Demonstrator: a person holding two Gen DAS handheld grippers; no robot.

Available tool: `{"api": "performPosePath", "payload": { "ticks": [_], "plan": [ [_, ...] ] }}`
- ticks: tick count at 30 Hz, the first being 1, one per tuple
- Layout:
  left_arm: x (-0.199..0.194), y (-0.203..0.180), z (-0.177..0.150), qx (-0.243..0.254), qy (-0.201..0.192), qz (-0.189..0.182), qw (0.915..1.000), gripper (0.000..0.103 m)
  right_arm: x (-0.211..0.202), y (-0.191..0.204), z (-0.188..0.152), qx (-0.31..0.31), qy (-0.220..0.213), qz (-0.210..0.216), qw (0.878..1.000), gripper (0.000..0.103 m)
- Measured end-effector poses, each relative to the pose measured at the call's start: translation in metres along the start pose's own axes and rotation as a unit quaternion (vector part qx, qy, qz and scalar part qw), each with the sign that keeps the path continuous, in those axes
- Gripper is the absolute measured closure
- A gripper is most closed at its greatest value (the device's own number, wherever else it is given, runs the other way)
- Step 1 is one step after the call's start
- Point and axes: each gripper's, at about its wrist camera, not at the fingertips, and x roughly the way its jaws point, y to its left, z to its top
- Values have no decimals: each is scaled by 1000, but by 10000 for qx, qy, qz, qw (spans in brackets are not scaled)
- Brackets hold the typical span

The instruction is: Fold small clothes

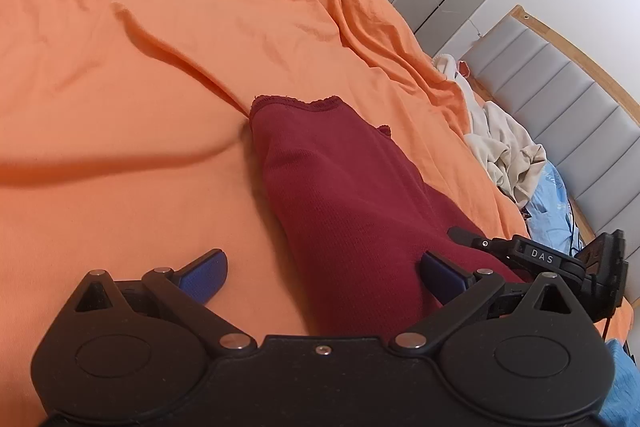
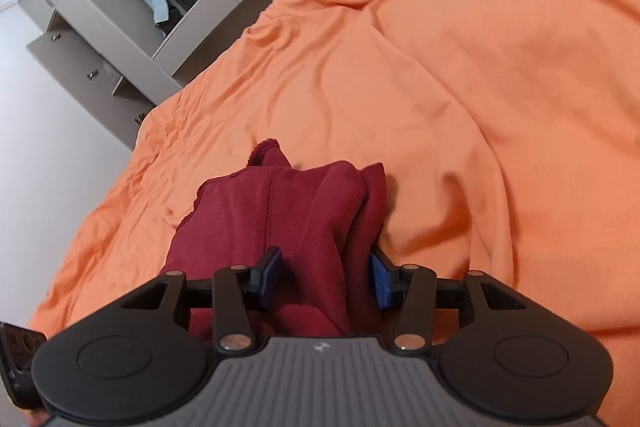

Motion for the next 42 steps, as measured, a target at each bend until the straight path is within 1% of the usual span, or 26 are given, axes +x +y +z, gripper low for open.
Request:
{"api": "performPosePath", "payload": {
  "ticks": [7,9,11,13,16,18,20,22,24,27,29,31,35,37,42],
  "plan": [
    [-1,-1,-1,75,-7,43,10000,0,4,0,-1,-33,-33,-44,10000,50],
    [-2,-1,-1,88,2,56,9999,0,4,2,-1,-83,-55,-55,9999,54],
    [-2,-1,0,89,25,54,9999,0,1,4,-3,-157,-85,-36,9998,64],
    [-2,-3,0,97,51,27,9999,1,0,7,-3,-242,-125,-40,9996,70],
    [-1,-5,0,134,95,-48,9999,2,-2,12,-4,-368,-183,-81,9991,74],
    [0,-8,-1,167,148,-139,9997,9,-3,14,-4,-424,-219,-95,9988,75],
    [3,-10,-1,157,237,-270,9992,18,-4,15,-4,-465,-255,-99,9985,77],
    [5,-13,-2,91,317,-378,9987,23,-6,17,-4,-504,-310,-104,9982,79],
    [5,-15,-2,93,309,-346,9989,27,-10,21,-5,-578,-386,-100,9975,81],
    [4,-17,-2,70,245,-304,9992,39,-17,31,-5,-746,-509,-64,9959,83],
    [0,-20,0,71,153,-276,9995,54,-22,40,-3,-786,-614,22,9950,84],
    [-4,-24,3,121,78,-273,9995,61,-27,49,-2,-864,-710,93,9937,85],
    [-19,-29,9,149,-102,-380,9991,66,-34,73,-2,-1058,-898,261,9900,85],
    [-28,-32,13,190,-166,-370,9990,67,-32,86,-2,-1158,-951,377,9880,85],
    [-65,-41,23,525,-504,55,9973,67,-12,122,-4,-1416,-968,693,9827,85]
  ]
}}
